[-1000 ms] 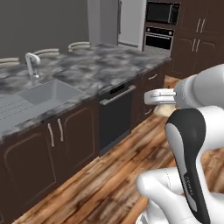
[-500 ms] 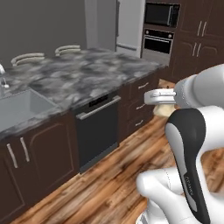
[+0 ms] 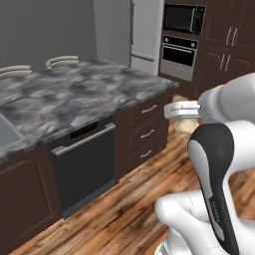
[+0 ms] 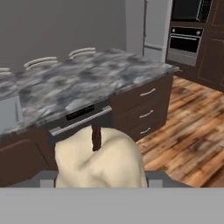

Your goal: Get the candle and the wine from the cabinet and move them to the dining counter.

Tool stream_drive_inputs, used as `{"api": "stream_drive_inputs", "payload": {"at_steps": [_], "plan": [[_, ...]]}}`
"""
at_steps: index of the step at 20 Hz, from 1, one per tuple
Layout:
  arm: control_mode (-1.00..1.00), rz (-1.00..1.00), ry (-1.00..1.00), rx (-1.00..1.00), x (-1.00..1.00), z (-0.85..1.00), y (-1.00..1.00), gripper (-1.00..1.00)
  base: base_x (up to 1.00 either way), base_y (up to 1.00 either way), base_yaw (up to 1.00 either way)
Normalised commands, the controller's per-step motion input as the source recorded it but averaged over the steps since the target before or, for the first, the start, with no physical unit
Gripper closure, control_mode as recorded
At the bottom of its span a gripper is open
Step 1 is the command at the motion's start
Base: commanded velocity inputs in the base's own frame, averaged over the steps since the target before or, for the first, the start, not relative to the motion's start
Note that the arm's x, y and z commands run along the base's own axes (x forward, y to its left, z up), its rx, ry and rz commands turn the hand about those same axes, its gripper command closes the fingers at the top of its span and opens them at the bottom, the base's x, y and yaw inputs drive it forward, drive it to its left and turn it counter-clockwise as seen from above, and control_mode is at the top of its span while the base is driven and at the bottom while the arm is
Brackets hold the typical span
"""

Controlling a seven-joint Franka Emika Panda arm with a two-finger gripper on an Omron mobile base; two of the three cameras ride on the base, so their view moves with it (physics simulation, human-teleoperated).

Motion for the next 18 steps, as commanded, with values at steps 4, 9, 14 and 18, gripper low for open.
{"api": "stream_drive_inputs", "payload": {"at_steps": [4,9,14,18], "plan": [[1.00,0.00,0.00,0.00,0.00,0.00,0.00,1.00,0.86,-1.00,0.14],[1.00,0.00,0.00,0.00,0.00,0.00,0.00,1.00,0.84,-1.00,0.18],[1.00,0.00,0.00,0.00,0.00,0.00,0.00,1.00,0.85,-1.00,0.21],[1.00,0.00,0.00,0.00,0.00,0.00,0.00,1.00,0.81,-1.00,0.21]]}}
